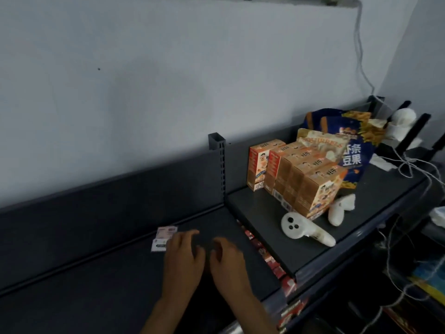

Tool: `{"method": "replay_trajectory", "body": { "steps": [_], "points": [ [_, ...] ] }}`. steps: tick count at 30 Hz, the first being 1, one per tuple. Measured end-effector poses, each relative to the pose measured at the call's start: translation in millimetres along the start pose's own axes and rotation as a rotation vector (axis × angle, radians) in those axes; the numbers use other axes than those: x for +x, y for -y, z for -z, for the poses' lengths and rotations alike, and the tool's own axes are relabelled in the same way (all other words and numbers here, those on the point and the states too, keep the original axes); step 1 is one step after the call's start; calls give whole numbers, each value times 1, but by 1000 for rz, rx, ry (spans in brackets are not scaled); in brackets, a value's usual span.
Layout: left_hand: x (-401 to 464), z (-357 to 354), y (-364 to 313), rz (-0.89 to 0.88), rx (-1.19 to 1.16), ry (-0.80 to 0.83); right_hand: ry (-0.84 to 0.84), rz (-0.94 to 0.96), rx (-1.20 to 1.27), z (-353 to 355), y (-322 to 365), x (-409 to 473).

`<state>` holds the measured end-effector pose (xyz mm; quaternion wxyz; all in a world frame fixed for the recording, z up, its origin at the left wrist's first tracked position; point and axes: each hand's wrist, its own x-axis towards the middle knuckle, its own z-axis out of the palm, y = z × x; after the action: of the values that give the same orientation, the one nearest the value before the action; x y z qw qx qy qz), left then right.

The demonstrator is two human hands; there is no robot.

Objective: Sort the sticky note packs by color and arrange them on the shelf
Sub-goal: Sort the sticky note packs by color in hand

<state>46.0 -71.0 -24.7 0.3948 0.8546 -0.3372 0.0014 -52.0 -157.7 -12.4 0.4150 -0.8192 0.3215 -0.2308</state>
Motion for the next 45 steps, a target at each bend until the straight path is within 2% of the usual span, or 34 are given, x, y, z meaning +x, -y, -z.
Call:
{"method": "replay_trajectory", "body": {
  "steps": [3,6,8,10,14,18,22,24,27,29,32,37,41,43,45],
  "points": [
    [11,0,31,86,181,-57,103,19,5,-4,-7,13],
    [10,0,51,164,335,-16,183,29,30,-5,-14,19],
    [11,-1,57,206,383,-13,231,28,48,-6,-21,21],
    [11,-2,60,175,368,-37,262,40,53,-5,-24,24],
    [2,-3,47,158,223,-26,285,74,60,-1,-32,31],
    [-9,-4,31,177,213,-32,333,140,29,-1,-38,31],
    [-14,0,23,42,182,-68,455,300,70,-4,-36,26],
    [-16,5,7,-4,78,-93,466,347,142,-5,-33,24],
    [-19,22,-25,155,-214,-79,377,269,300,-3,-31,20],
    [-20,28,-34,202,-317,-51,351,227,369,1,-30,20],
    [-17,32,-40,278,-440,-57,380,213,436,12,-26,18],
    [-24,33,-40,331,-496,37,484,250,410,26,-27,14],
    [-31,31,-34,343,-528,-109,469,230,393,27,-25,14],
    [-33,30,-36,388,-579,-210,434,172,409,23,-26,16],
    [-37,27,-37,454,-638,-276,469,109,432,19,-25,15]
  ]
}}
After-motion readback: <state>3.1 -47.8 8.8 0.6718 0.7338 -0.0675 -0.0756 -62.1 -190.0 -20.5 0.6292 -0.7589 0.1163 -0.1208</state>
